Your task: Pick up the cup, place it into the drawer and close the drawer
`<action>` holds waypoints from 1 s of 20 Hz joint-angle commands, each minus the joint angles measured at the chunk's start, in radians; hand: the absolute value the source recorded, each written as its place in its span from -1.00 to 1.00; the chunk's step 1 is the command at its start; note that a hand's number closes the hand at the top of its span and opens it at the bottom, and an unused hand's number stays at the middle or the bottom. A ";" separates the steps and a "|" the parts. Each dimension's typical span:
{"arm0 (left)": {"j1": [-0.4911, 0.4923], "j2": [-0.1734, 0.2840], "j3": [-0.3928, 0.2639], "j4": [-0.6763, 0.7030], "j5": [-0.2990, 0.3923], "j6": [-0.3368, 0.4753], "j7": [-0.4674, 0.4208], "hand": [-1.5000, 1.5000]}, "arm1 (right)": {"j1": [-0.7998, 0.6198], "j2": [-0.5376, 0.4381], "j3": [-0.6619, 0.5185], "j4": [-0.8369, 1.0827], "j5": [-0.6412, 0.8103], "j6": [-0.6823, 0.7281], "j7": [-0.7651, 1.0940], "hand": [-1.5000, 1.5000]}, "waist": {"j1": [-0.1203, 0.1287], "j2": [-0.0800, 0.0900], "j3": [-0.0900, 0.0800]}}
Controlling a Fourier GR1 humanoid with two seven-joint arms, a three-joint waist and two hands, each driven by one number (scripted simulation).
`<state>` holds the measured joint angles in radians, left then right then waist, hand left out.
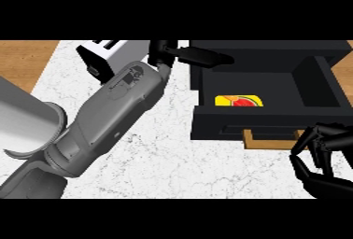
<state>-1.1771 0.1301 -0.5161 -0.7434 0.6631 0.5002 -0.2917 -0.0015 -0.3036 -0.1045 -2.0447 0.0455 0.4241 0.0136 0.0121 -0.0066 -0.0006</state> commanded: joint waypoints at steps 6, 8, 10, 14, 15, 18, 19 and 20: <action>0.236 0.171 0.046 -0.281 -0.011 -0.033 0.066 -1.00 | -0.099 0.035 0.098 0.125 0.277 -0.111 -0.003 1.00 | 0.016 0.001 0.000; 0.282 0.237 0.069 -0.358 0.012 -0.071 0.094 -1.00 | -0.087 0.044 0.138 0.194 0.369 -0.152 -0.077 1.00 | 0.026 0.001 0.001; 0.310 0.276 0.096 -0.374 0.027 -0.111 0.084 -1.00 | -0.149 0.059 0.232 0.215 0.475 -0.177 -0.027 1.00 | 0.033 0.003 0.000; 0.388 0.284 0.096 -0.454 0.024 -0.097 0.092 -1.00 | -0.161 0.007 0.305 0.349 0.644 -0.209 -0.094 1.00 | 0.036 0.004 0.000; 0.426 0.334 0.120 -0.440 0.036 -0.162 0.065 -1.00 | -0.179 -0.007 0.304 0.404 0.668 -0.223 -0.122 1.00 | 0.037 0.009 0.000; 0.496 0.329 0.119 -0.495 0.030 -0.144 0.067 -1.00 | -0.243 0.017 0.342 0.537 0.776 -0.305 -0.145 1.00 | 0.036 0.010 0.001; 0.496 0.345 0.133 -0.530 0.029 -0.129 0.077 -1.00 | -0.239 0.006 0.336 0.604 0.797 -0.340 -0.194 1.00 | 0.036 0.009 0.002; 0.550 0.377 0.139 -0.545 0.036 -0.181 0.054 -1.00 | -0.281 0.014 0.342 0.647 0.827 -0.357 -0.185 1.00 | 0.042 0.010 0.001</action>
<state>-0.7210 0.4546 -0.3985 -1.2221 0.6906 0.3635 -0.2215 -0.2238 -0.3018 0.1933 -1.5687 0.7570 0.1428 -0.1312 0.0452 -0.0030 -0.0030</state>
